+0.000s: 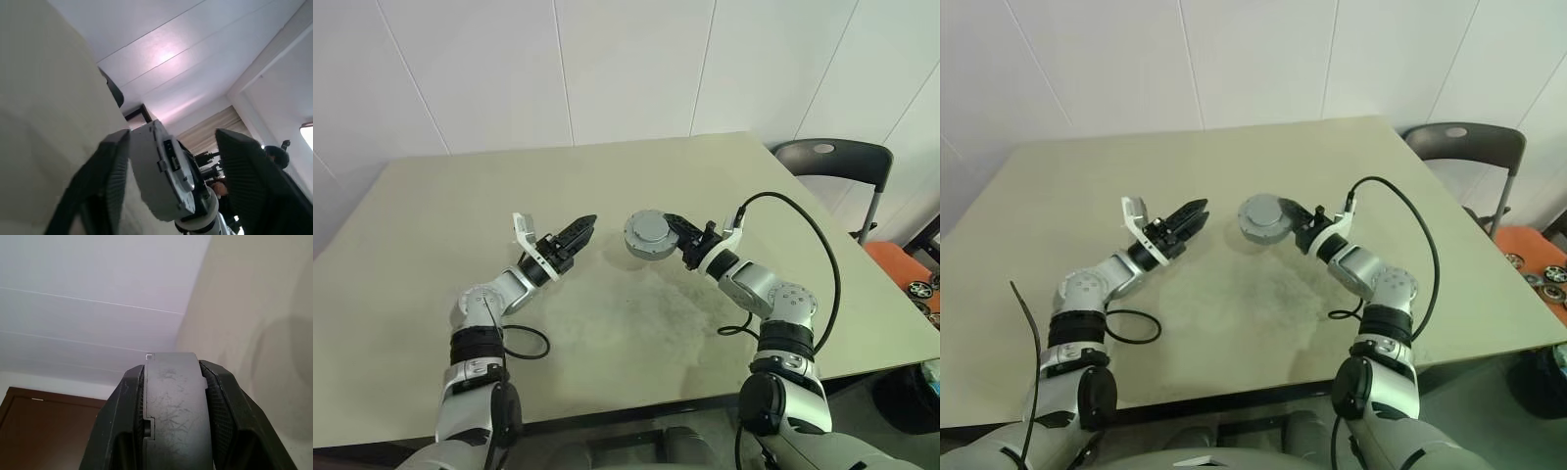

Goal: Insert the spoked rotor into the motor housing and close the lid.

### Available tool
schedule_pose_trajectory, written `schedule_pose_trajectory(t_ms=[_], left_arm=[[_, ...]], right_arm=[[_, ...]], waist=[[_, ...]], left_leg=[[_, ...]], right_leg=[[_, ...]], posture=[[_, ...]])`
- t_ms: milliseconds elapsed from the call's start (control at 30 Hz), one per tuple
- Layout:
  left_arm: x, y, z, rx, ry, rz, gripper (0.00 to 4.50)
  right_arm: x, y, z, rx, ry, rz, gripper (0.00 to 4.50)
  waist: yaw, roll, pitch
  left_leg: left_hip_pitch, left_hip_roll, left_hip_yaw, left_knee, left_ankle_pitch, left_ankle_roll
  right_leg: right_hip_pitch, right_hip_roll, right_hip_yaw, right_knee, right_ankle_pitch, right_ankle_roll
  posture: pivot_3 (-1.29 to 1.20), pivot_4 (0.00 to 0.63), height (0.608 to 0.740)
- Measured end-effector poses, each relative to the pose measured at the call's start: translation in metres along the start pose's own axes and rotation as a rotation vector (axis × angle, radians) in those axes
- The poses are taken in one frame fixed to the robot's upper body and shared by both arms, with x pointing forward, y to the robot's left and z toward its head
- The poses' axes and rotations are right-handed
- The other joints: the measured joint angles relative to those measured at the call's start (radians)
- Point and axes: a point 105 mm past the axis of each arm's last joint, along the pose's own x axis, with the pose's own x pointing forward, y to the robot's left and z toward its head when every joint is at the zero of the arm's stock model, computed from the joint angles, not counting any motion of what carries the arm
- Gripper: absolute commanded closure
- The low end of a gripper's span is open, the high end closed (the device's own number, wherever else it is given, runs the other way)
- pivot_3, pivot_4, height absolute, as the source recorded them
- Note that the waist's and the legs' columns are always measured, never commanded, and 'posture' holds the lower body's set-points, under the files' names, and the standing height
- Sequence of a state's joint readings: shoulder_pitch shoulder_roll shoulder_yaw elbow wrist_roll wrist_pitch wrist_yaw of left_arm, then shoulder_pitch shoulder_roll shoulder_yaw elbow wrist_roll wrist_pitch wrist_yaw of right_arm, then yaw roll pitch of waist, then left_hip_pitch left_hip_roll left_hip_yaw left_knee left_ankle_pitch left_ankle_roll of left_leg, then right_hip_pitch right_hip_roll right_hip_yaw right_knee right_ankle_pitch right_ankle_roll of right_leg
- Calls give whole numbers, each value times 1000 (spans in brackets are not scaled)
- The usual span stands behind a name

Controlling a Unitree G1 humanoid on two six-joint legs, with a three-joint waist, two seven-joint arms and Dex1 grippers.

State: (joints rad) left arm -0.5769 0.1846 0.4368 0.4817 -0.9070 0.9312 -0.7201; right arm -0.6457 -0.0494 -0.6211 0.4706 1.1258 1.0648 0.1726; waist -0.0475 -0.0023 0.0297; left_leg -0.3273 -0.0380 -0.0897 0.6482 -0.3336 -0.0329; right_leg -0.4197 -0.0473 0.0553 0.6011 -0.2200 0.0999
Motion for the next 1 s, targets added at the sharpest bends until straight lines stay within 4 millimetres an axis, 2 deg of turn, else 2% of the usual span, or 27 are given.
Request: schedule_pose_trajectory(t_ms=[100,200,433,600,800,1000], left_arm=[[-8,0,7,-21,-6,-3,1336],[-6,0,4,-40,7,-12,1336],[14,-7,-22,-96,83,-71,1336],[19,-8,-26,-102,108,-76,1336],[24,4,-36,-126,146,-36,1336],[34,5,-40,-127,169,-35,1336]], right_arm=[[0,-2,0,5,1,-7,3239],[1,-3,-2,6,12,-9,3239],[3,-4,-5,8,25,-13,3239],[2,-4,-3,3,21,-15,3239],[3,-4,-3,2,19,-16,3239],[2,-4,0,-2,4,-17,3239]], waist=[[1,0,0],[4,0,0],[3,0,0],[2,0,0],[4,0,0],[3,0,0]], left_leg=[[0,0,0,0,0,0],[-1,0,0,1,1,-1],[-1,-1,0,1,1,-1],[-1,-1,0,1,1,-1],[-1,-1,0,1,1,-1],[-1,-1,0,1,1,-1]], right_leg=[[0,0,0,1,0,0],[0,-1,0,1,0,0],[-1,-1,0,0,0,0],[-1,-1,0,1,0,0],[-1,-1,0,2,0,-1],[-1,-1,0,2,0,-1]], posture=[[0,0,740],[0,0,740],[0,0,740],[0,0,740],[0,0,740],[0,0,740]])
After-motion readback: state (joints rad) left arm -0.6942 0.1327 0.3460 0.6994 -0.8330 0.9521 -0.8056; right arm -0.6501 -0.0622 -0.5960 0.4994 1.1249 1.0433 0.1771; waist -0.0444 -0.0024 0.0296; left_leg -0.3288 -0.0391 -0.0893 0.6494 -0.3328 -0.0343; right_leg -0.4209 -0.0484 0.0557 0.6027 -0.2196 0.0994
